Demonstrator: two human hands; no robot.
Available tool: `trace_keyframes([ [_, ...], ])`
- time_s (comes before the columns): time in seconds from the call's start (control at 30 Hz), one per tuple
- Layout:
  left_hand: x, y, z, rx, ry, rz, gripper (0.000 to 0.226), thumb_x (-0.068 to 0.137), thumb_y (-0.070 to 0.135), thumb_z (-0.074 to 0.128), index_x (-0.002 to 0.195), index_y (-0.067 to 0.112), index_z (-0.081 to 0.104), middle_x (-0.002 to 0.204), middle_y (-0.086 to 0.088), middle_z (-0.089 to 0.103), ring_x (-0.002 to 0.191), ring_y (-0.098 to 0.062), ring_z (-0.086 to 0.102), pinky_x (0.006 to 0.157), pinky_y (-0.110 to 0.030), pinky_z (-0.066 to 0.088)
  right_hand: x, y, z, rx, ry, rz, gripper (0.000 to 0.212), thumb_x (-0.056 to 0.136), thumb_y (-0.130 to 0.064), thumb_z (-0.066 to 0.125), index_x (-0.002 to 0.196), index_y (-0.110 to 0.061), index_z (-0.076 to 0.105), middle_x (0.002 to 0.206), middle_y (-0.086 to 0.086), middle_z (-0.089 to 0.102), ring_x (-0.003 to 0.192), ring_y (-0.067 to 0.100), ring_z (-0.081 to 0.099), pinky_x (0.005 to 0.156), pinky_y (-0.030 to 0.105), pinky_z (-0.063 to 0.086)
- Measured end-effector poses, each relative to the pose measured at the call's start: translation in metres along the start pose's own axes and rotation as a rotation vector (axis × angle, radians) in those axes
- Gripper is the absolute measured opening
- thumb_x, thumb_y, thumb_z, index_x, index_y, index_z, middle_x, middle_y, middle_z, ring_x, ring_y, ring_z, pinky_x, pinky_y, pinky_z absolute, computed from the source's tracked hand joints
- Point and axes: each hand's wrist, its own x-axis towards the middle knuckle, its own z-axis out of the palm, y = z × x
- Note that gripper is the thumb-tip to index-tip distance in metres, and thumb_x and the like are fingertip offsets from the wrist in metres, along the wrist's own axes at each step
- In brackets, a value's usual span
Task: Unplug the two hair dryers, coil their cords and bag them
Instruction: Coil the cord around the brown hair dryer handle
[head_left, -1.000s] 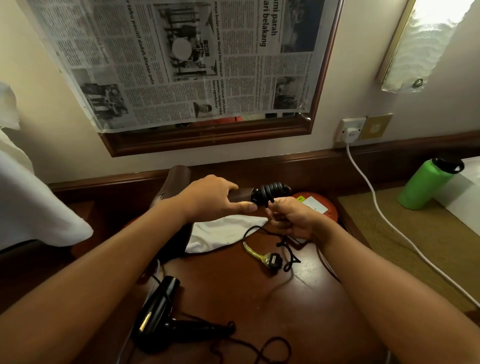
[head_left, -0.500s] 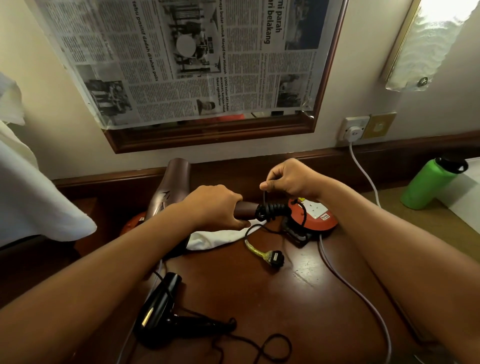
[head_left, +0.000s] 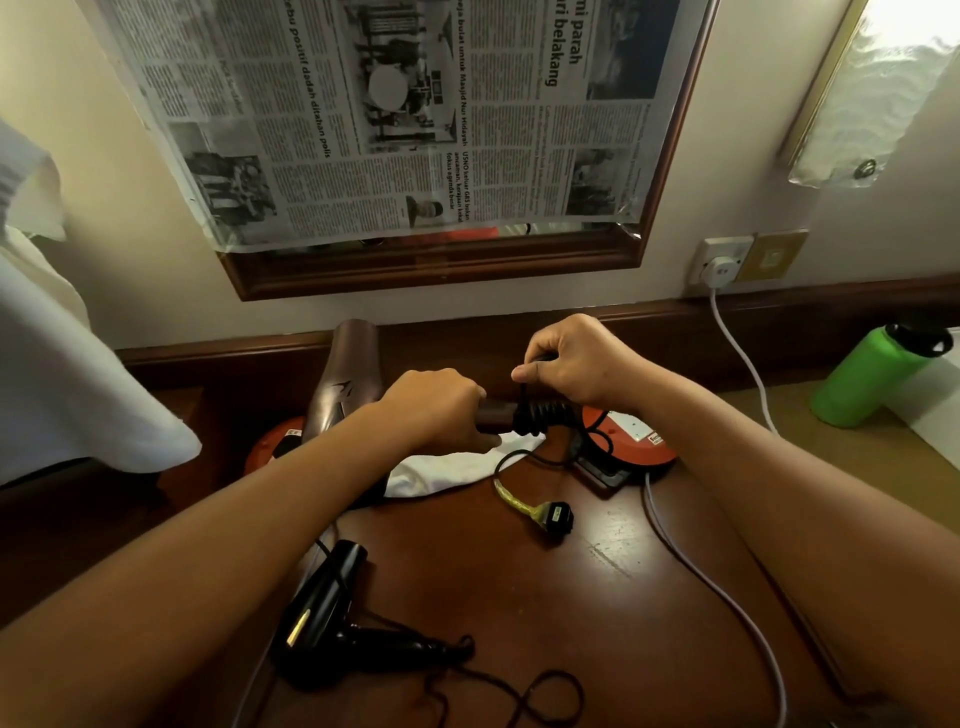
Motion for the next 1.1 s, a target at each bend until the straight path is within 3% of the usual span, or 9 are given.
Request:
trace_keyframes([
  [0.2,0.009,-0.004,0.007,-0.018,-0.04,-0.056,0.042,0.082,0.065,0.054,0.1,0.027,0.057,0.082,0.005,0.056,0.075,-0.015,0.055,0.062,-0.03,0.044,-0.011,-0.002,0.008,0.04,0.042,0.037,0.018,0.089,-0.025,0.066,0.079,-0.011,0.071,0.072,0.002,0.066,0.066,0.014,0.062,0.059,0.025,0.051],
  [0.33,0.011,-0.01,0.011,-0.024,-0.04,-0.077,0.043,0.082,0.066,0.054,0.097,0.026,0.057,0.075,0.007,0.051,0.068,-0.012,0.051,0.06,-0.029,0.043,-0.024,-0.005,0.011,0.153,-0.034,0.119,0.024,0.096,-0.009,0.047,0.092,-0.007,0.071,0.063,-0.006,0.055,0.048,-0.001,0.047,0.047,0.01,0.035],
  [0.47,0.013,-0.016,0.012,-0.03,-0.027,-0.097,0.044,0.082,0.067,0.053,0.095,0.026,0.057,0.073,0.008,0.049,0.068,-0.013,0.05,0.06,-0.03,0.043,-0.036,-0.004,0.014,0.39,-0.127,0.219,0.033,0.094,0.001,0.04,0.111,-0.014,0.065,0.067,0.005,0.058,0.046,0.004,0.042,0.045,0.017,0.037],
  [0.63,0.013,-0.02,0.007,-0.036,0.011,-0.125,0.042,0.081,0.065,0.055,0.098,0.027,0.056,0.072,0.009,0.048,0.067,-0.012,0.05,0.058,-0.029,0.039,-0.05,-0.001,0.029,0.493,-0.078,0.197,0.032,0.098,-0.002,0.045,0.122,-0.015,0.06,0.068,-0.003,0.067,0.053,0.01,0.054,0.057,0.026,0.048],
  [0.8,0.013,-0.021,-0.001,-0.045,0.021,-0.144,0.049,0.081,0.068,0.053,0.105,0.025,0.057,0.086,0.005,0.054,0.079,-0.016,0.052,0.065,-0.032,0.038,-0.056,-0.003,0.046,0.669,0.062,0.232,0.014,0.097,-0.002,0.049,0.092,0.004,0.061,0.065,0.009,0.064,0.046,0.011,0.056,0.046,0.024,0.049],
  [1.1,0.008,-0.019,-0.012,-0.096,0.06,-0.128,0.05,0.081,0.068,0.055,0.105,0.025,0.058,0.086,0.005,0.056,0.078,-0.016,0.054,0.067,-0.032,0.043,-0.062,0.009,0.066,0.69,0.062,0.287,0.044,0.097,-0.037,0.05,0.07,-0.003,0.059,0.047,0.008,0.051,0.037,0.018,0.042,0.042,0.025,0.039],
])
